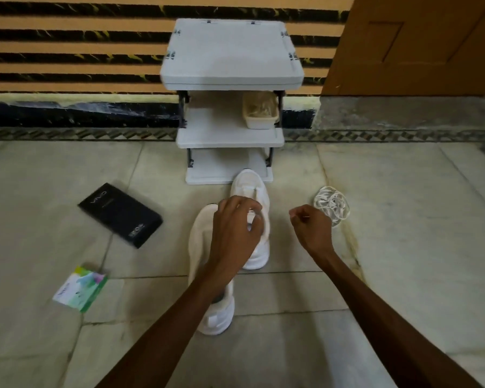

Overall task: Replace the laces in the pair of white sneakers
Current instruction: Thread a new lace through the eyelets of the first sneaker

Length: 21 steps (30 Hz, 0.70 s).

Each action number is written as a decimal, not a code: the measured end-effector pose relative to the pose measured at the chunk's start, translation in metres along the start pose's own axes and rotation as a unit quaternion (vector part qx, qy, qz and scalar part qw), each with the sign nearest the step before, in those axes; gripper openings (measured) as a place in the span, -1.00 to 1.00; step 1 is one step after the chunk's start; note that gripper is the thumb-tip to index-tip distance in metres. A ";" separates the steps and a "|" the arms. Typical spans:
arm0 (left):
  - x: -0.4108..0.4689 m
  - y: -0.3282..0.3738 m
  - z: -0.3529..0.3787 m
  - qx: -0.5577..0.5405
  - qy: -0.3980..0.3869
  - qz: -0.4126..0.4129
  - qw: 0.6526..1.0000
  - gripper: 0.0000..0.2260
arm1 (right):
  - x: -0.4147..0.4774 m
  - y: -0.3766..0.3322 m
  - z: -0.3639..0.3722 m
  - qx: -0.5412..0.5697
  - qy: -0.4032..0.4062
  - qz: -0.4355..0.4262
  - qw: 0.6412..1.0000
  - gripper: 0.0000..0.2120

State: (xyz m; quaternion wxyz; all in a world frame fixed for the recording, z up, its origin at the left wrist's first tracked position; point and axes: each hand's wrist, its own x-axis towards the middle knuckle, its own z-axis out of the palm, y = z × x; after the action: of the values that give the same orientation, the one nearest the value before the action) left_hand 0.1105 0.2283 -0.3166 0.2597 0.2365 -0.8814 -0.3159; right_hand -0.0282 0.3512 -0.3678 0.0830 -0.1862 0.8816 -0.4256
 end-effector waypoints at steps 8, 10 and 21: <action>0.022 0.031 0.075 -0.080 -0.127 0.071 0.986 -0.89 | 0.035 0.073 -0.054 -0.116 0.082 0.025 0.990 -0.86; 0.027 0.032 0.088 -0.087 -0.148 0.045 0.984 -0.88 | 0.041 0.084 -0.057 -0.147 0.069 -0.006 0.987 -0.83; 0.061 0.024 0.131 -0.007 -0.243 -0.060 0.968 -0.88 | 0.063 0.103 -0.048 -0.178 0.003 -0.057 0.982 -0.92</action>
State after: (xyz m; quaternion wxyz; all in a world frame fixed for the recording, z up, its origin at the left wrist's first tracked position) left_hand -0.0213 0.2659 -0.3685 0.0205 0.2031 -0.8999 -0.3853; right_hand -0.1271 0.4197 -0.4178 0.0221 -0.2465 0.9315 -0.2665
